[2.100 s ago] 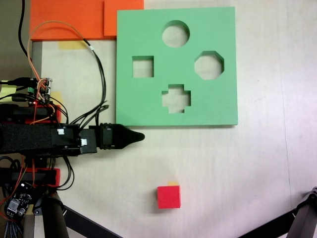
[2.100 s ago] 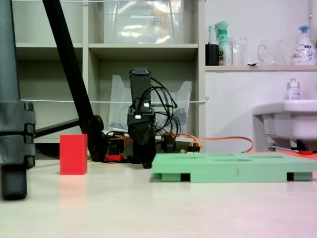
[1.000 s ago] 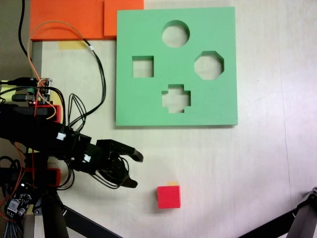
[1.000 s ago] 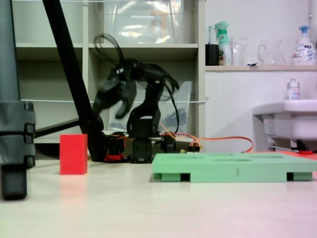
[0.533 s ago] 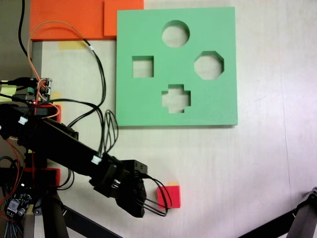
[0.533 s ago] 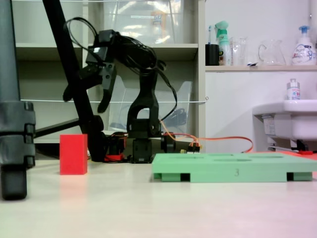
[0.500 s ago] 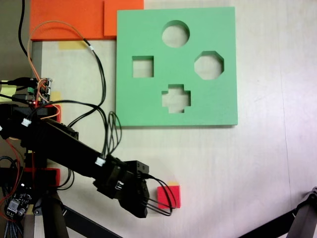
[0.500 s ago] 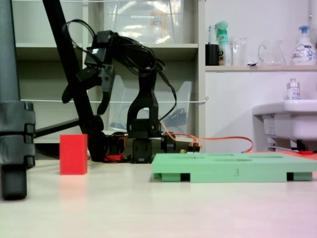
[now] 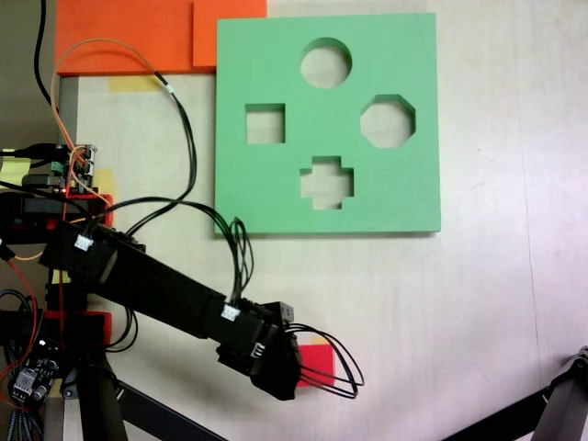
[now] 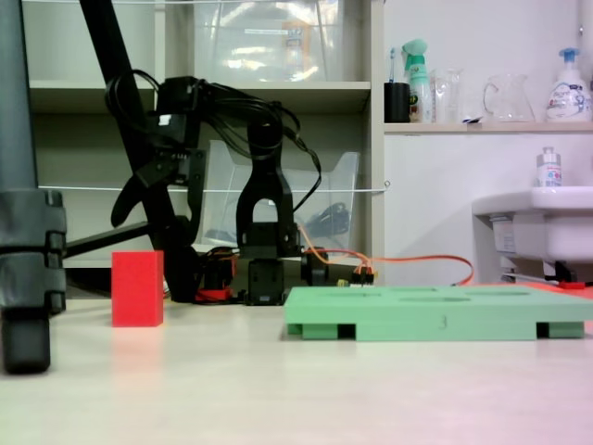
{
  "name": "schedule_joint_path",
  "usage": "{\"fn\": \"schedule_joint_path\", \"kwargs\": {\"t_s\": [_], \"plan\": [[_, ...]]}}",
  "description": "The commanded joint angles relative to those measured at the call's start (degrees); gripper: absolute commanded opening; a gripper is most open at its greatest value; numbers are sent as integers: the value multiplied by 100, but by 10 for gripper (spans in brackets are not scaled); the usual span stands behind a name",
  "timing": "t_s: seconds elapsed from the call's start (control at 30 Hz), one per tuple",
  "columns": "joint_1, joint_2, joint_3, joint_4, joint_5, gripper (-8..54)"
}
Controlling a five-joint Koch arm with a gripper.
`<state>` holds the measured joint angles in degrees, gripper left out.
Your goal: Put the square block into the corresponding hole
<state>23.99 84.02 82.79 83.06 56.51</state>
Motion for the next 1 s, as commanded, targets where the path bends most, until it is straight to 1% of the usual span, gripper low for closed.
{"fn": "schedule_joint_path", "kwargs": {"t_s": [0.0,0.73,0.8,0.83,0.87,0.9,0.97], "plan": [[88,0,-255,-343,158,479],[132,-1081,-501,-1037,659,477],[132,-1134,-448,-1037,694,468],[132,-1160,-387,-1037,694,422],[167,-1169,-316,-1037,694,354],[193,-1187,-272,-1037,694,315],[202,-1248,-229,-1037,694,260]]}}
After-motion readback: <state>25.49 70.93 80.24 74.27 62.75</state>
